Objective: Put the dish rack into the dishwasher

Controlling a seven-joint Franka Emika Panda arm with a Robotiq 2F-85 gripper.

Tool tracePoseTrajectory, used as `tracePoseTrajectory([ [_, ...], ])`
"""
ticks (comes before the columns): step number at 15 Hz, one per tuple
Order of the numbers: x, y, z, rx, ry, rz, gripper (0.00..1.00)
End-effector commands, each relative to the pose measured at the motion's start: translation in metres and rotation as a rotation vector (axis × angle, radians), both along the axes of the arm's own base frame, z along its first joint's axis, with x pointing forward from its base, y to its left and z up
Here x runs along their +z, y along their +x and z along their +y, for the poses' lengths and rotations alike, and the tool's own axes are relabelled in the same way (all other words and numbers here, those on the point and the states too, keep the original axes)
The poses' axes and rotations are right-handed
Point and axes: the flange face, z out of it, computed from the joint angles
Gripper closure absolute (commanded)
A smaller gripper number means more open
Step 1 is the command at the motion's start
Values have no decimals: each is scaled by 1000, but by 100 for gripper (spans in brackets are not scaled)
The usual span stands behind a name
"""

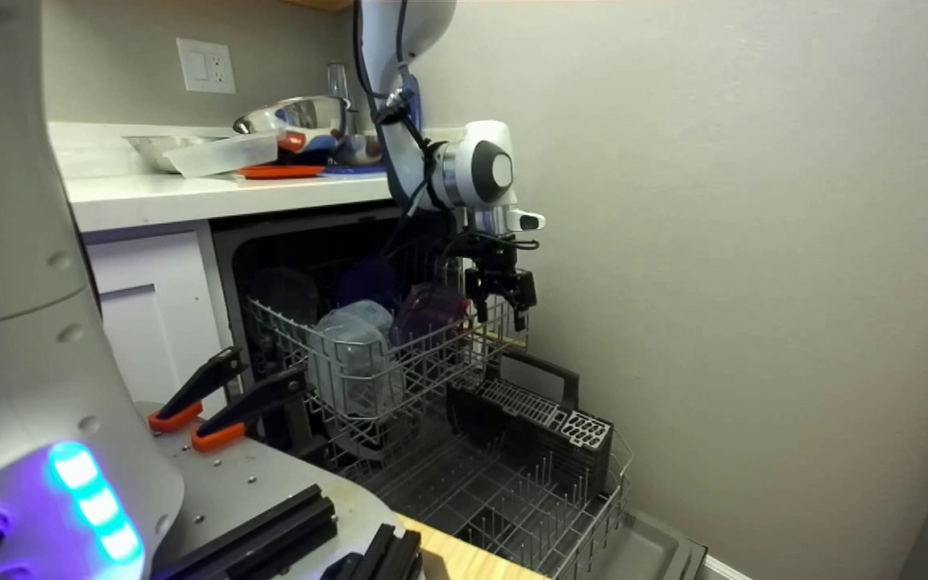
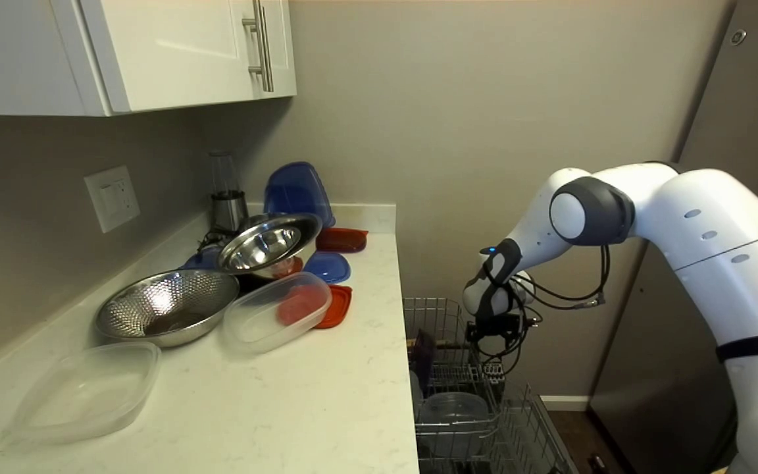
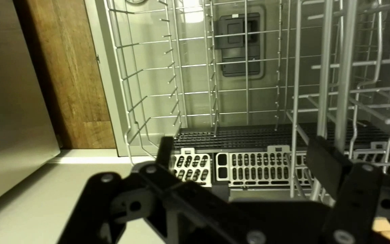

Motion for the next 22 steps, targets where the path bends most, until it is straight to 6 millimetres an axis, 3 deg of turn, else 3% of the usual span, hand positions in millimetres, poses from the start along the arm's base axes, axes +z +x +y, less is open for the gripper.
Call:
tracePoseTrajectory([
  [1, 15, 9, 40, -10, 43, -29, 0],
  [9, 31, 21, 122, 17, 62, -42, 0],
  [14, 44, 24, 162, 24, 67, -51, 0],
  [18, 49, 25, 175, 19, 68, -60, 0],
  [22, 54, 22, 172, 19, 72, -62, 0],
])
